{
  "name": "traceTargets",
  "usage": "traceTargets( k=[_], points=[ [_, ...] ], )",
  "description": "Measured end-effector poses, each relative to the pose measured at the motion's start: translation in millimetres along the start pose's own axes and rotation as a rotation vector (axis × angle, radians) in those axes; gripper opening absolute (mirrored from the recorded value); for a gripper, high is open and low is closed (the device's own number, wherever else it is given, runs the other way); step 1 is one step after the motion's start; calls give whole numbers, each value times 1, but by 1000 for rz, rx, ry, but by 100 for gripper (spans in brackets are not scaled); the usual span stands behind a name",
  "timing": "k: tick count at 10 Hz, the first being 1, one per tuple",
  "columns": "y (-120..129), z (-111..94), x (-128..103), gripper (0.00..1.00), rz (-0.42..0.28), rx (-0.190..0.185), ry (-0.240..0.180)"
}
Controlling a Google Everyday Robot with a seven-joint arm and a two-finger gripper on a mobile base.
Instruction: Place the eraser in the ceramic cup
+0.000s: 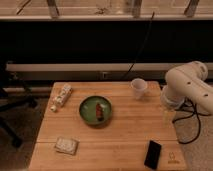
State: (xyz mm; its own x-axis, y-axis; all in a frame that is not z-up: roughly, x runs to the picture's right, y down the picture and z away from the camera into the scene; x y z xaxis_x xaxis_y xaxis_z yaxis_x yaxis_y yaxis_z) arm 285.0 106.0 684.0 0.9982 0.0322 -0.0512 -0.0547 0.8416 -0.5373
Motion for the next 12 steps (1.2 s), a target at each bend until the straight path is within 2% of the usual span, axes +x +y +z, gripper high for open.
traceTargets(
  k=[2,5,12],
  points=[
    [1,0,0,80,0,-1,0],
    [25,14,0,80,0,-6,-5],
    [57,33,-3,80,-16,-18,-25]
  ],
)
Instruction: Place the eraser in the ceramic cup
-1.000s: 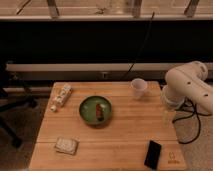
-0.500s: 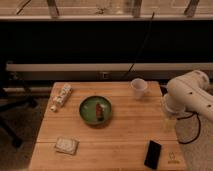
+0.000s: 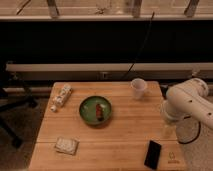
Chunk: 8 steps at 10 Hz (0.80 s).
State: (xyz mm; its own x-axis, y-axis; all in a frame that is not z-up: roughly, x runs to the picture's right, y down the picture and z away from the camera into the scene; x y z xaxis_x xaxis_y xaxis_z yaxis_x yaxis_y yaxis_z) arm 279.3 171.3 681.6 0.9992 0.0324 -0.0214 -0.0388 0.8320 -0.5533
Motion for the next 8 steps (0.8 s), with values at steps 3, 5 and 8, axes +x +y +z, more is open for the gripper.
traceTargets(
  k=[3,5,8],
  points=[
    [9,7,-3,80,-16,-6,-12],
    [14,16,-8,80,-31,-12,-21],
    [22,23,-13,80,-58,-22,-33]
  ],
)
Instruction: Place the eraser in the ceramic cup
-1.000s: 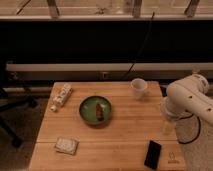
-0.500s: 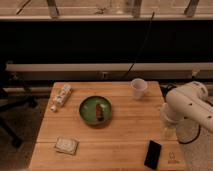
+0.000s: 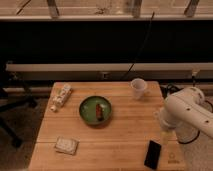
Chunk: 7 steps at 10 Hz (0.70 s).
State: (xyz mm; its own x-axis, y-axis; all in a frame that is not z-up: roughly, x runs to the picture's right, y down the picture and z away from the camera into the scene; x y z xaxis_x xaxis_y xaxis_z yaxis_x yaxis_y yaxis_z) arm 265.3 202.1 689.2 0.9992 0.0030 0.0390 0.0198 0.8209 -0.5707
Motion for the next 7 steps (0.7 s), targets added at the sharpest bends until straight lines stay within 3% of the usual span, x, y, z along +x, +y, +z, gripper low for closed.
traceTargets(
  k=[7],
  points=[
    [12,22,-9,80,-43,-23,-28]
  ],
)
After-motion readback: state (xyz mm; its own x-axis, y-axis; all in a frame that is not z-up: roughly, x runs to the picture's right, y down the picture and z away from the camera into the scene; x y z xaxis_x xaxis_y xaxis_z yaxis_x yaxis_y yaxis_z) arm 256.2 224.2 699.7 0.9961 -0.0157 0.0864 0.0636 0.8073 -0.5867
